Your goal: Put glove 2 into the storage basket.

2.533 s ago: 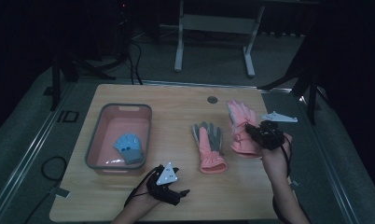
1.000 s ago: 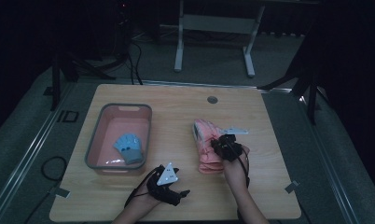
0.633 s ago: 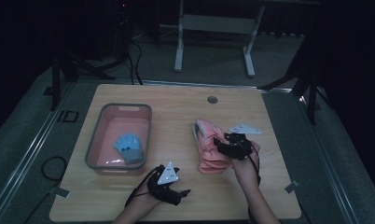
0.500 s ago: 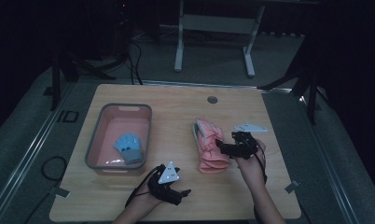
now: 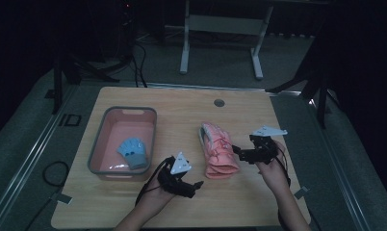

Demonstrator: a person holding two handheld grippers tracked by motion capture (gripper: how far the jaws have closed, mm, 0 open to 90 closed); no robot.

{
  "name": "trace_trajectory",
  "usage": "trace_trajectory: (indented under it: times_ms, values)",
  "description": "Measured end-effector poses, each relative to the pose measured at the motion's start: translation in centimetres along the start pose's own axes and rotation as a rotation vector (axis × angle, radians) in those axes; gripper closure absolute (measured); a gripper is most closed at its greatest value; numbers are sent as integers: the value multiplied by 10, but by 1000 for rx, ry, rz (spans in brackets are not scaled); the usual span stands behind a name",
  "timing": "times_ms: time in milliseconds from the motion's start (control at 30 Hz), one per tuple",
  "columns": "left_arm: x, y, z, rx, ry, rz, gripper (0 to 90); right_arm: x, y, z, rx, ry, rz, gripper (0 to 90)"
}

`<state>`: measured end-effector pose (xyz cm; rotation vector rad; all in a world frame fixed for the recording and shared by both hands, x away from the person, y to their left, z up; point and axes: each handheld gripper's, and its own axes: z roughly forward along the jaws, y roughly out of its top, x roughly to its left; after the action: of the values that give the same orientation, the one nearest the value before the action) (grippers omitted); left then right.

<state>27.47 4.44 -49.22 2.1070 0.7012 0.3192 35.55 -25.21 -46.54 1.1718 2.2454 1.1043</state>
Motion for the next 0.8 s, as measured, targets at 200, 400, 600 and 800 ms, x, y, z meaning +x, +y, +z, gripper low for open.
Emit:
trace_trajectory:
  times_ms: [200,400,600,800]
  values:
    - [6,49,11,-38,20,31,157,-9,-1,-3,-7,56,45,104]
    - [23,89,42,-59,30,27,562,-17,0,0,42,52,25,567]
    - [30,90,78,70,117,32,736,-12,7,12,33,75,42,707]
    - [33,71,86,117,128,-43,639,0,4,38,76,83,55,542]
